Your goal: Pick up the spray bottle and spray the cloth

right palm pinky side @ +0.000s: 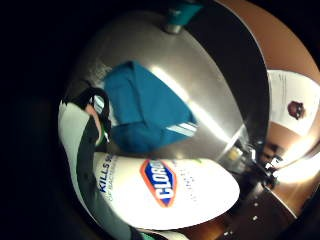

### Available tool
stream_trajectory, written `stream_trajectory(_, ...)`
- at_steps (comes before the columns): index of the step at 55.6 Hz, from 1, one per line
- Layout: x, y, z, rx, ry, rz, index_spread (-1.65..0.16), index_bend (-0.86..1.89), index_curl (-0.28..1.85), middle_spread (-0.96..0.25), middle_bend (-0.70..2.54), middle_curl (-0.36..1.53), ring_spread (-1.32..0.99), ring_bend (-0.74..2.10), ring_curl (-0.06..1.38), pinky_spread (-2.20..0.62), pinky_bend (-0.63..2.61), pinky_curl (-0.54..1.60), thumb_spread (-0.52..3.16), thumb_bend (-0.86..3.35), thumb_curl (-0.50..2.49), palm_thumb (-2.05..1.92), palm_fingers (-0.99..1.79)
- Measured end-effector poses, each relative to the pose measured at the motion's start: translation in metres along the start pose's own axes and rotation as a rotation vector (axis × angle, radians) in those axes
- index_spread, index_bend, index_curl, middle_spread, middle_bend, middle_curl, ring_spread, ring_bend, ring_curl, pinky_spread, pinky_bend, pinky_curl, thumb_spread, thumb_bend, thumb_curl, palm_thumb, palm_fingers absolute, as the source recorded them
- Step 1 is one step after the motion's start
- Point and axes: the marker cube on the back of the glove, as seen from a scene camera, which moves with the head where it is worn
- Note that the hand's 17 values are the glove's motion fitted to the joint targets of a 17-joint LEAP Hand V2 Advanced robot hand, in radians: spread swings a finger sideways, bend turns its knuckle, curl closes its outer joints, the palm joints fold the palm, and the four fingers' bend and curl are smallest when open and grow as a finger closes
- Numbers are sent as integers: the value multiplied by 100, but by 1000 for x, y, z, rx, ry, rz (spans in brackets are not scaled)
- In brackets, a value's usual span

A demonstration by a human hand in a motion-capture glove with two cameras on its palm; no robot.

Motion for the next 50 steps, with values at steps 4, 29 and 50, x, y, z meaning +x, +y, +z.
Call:
stream_trajectory(4, -20, -3, -21, 116, -157, -60, -25, 26, 54, -15, 59, 51, -22, 59, 47, -27, 35, 41, 8, -3, 76, 97, 135)
stream_trajectory(29, -205, -67, -26, 571, -995, -294, -25, 26, 54, -15, 59, 50, -22, 59, 47, -28, 35, 41, 8, -3, 76, 97, 136)
stream_trajectory(50, -279, -157, 83, 721, -1102, -129, -25, 26, 54, -13, 56, 49, -20, 56, 46, -28, 36, 41, 10, -4, 76, 97, 133)
